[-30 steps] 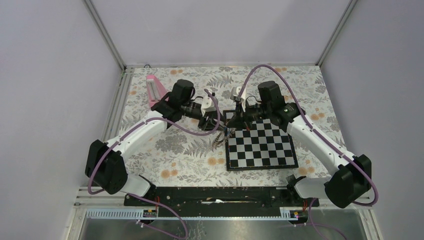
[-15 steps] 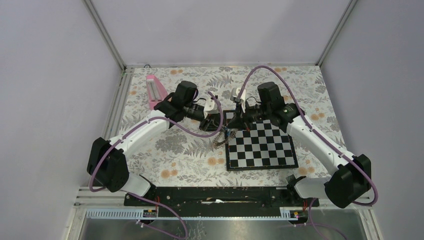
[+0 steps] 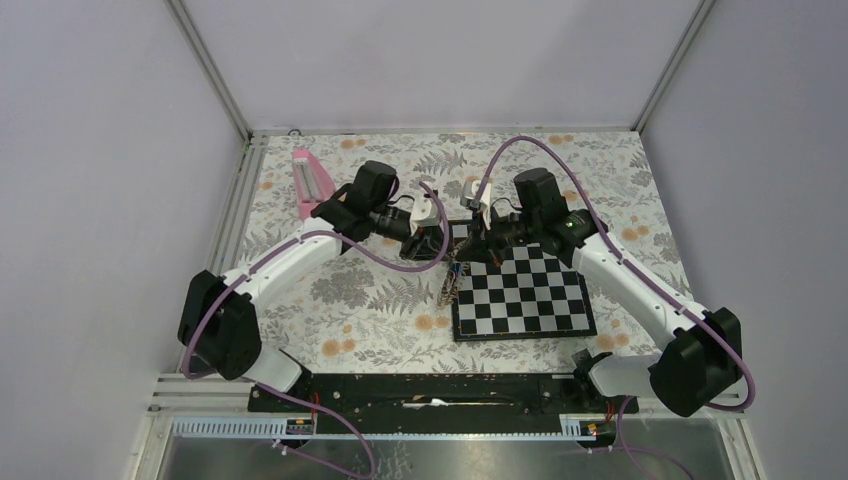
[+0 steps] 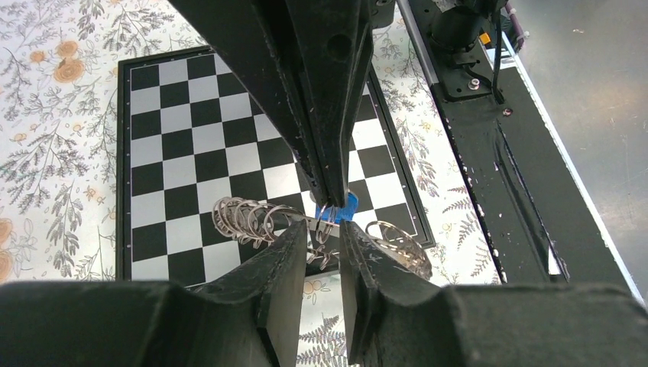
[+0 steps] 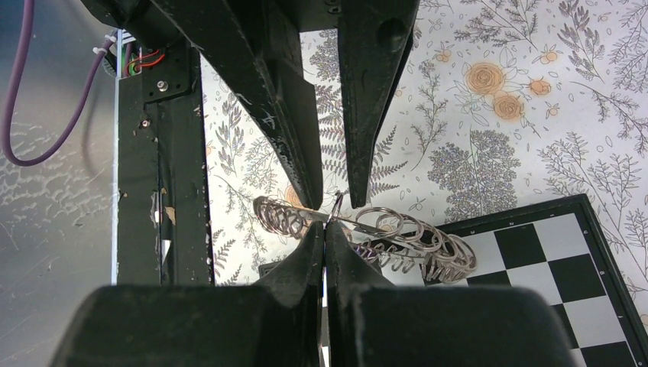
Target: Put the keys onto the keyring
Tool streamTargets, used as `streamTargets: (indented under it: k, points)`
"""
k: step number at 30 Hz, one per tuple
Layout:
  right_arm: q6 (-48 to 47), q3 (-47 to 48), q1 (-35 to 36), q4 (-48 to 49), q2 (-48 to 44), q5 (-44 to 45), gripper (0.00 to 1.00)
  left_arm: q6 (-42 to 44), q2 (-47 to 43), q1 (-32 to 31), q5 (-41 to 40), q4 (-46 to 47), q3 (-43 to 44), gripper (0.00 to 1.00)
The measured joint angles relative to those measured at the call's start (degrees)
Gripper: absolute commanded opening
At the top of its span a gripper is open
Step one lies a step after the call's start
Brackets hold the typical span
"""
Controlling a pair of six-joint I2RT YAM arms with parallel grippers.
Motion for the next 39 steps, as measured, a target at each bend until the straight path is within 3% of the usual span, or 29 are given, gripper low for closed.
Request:
streamTargets:
  k: [16,18,19,22,25,30,39]
  points:
    - [0.04,-0.98,0.0,1.29,-0.24,-0.02,0.0,0.04,1.9,-0.02,0.94,-0.15,0.39,0.17]
    - [0.07,-1.16,0.0,1.4,-0.24,-0.02,0.0,-0.09,1.92,-0.02,1.09,-0.13,0.42,0.11]
    - [0.09,-1.25,0.0,1.53,-0.24,-0.02,0.0,-0.11,1.92,-0.02,1.14,-0.13,0.42,0.02]
    - [0.11,-1.31,0.0,1.75,-0.24,-0.04,0.0,-0.48,1.92,0.0,1.42,-0.24,0.55,0.0]
    - [0.33,-1.46,0.0,2.16,-0.35,-0.02,0.11,-1.44,1.95,0.07,1.55,-0.13,0.61,0.0]
    - [1.49,-3.26,-0.07,4.5,-3.26,1.18,0.29,-11.28,1.42,0.13,2.64,9.75,-2.82,0.0]
    - [2.93,-3.41,-2.1,6.34,-7.69,1.33,0.43,-37.2,0.22,0.26,4.33,36.79,-11.98,0.0]
